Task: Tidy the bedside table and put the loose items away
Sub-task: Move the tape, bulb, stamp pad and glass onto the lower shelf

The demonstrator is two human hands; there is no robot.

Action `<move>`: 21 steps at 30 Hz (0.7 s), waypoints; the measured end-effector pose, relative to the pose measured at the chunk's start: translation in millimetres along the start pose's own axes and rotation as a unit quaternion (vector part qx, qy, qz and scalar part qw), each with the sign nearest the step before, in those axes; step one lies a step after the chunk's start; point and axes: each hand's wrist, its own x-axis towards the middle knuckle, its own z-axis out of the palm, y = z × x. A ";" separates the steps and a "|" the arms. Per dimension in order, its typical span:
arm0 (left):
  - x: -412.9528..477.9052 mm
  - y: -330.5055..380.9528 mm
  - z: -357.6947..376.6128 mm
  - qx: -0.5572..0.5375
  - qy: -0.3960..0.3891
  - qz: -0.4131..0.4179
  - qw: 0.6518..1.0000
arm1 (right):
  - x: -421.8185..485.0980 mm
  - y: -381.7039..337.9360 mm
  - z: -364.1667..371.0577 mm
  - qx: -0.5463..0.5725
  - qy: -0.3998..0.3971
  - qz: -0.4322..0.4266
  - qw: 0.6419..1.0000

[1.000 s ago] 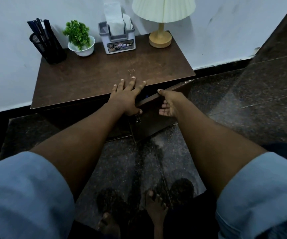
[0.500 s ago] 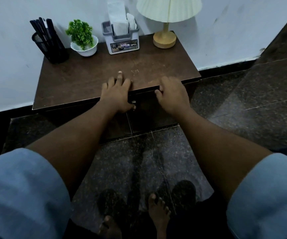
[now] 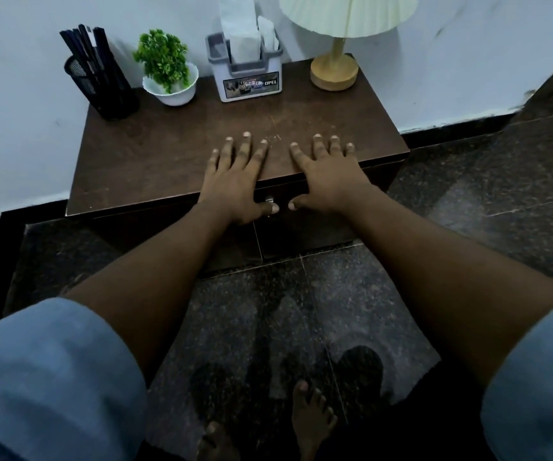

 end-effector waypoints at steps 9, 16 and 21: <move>-1.2 5.4 5.9 0.003 0.055 -0.028 0.998 | 11.9 -10.4 -14.5 -0.067 0.008 -0.013 0.998; 1.0 -0.7 11.4 0.019 0.070 -0.013 0.997 | 21.5 -8.1 -7.4 -0.116 0.006 -0.046 0.992; 0.3 -0.1 12.0 0.010 0.059 -0.015 0.998 | 21.8 -22.5 -15.8 -0.095 -0.028 -0.008 0.995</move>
